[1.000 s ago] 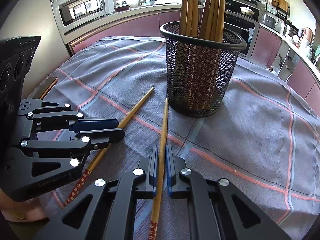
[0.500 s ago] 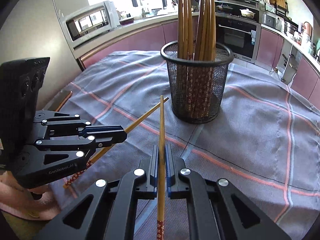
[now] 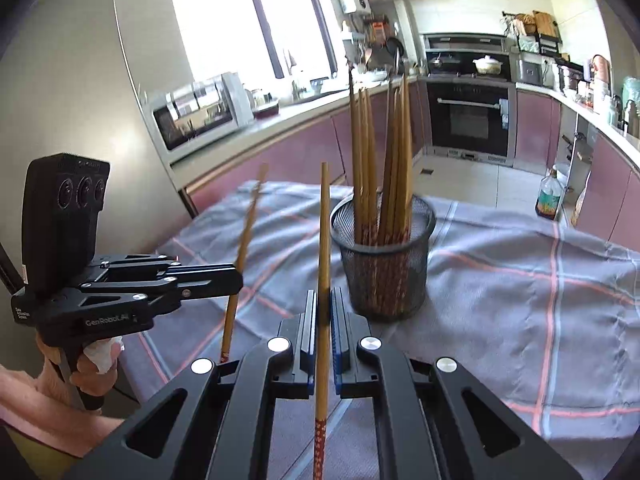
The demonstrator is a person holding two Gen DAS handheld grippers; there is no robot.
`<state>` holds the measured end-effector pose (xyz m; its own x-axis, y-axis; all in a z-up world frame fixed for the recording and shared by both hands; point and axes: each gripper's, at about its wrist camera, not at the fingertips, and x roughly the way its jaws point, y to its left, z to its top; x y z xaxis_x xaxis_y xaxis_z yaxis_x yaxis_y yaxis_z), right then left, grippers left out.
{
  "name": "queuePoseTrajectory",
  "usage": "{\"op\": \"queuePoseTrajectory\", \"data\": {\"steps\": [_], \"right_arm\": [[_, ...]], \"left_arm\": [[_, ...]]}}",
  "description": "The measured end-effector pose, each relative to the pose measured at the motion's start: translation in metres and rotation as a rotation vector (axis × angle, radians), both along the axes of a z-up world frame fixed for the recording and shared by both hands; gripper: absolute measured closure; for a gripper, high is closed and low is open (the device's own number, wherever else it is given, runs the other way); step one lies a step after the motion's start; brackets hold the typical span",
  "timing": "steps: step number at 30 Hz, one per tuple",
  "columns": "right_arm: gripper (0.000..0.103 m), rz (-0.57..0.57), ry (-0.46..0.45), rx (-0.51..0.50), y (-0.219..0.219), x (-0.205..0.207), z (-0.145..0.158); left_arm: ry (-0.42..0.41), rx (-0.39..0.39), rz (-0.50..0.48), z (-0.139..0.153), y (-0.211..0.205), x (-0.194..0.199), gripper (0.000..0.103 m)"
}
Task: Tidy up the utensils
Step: 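Close the right tool on one chopstick while the left tool grasps the other, lift, then lower the right tool's chopstick into the mesh cup while the left tool inserts its own, open both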
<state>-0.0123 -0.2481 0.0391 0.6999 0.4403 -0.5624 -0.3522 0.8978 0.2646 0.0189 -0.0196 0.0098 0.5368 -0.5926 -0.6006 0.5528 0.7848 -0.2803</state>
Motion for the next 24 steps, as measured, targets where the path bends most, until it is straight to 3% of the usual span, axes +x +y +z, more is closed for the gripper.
{"op": "queuePoseTrajectory", "data": {"steps": [16,24], "right_arm": [[0.098,-0.056,-0.211,0.009,-0.023,0.021,0.074],[0.098,-0.089,-0.265,0.008,-0.033,0.040,0.096]], "left_arm": [[-0.166,-0.148,0.032,0.095,-0.001,0.021,0.096],[-0.233,-0.158,0.080,0.127,-0.018,0.041,0.096]]}}
